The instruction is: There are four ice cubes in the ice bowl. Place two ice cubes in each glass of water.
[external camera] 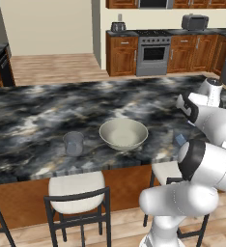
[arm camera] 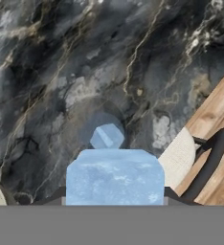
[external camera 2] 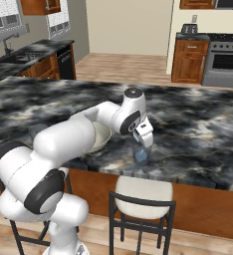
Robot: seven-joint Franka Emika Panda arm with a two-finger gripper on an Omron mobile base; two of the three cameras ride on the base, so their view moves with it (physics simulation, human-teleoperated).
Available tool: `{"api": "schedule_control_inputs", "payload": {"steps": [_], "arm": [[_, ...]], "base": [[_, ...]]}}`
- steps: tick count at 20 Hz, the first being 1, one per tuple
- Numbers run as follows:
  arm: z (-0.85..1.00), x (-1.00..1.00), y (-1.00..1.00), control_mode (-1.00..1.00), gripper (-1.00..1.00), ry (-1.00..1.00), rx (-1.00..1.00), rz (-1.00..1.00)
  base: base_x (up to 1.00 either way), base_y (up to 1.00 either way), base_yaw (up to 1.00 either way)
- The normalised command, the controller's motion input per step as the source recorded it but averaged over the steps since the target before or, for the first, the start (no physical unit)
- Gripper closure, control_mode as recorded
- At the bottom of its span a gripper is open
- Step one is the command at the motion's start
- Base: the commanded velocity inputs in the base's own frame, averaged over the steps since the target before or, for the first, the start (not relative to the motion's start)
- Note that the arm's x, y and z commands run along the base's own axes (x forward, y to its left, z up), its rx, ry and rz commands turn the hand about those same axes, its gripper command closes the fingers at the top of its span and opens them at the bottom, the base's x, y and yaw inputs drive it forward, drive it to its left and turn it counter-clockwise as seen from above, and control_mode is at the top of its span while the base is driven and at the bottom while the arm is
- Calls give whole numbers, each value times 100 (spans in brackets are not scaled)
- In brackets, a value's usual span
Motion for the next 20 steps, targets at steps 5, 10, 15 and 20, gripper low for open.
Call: {"api": "schedule_control_inputs", "payload": {"steps": [5, 10, 15, 20], "arm": [[-3, 6, 0, -100, 100, -1, 0, 0], [-15, 13, 0, -100, 100, 0, 0, 0], [-15, 8, 0, -100, 100, 0, 0, 0], [-18, 8, 0, -100, 100, 0, 0, 1]], "base": [[0, 0, 0], [0, 0, 0], [0, 0, 0], [0, 0, 0]]}}
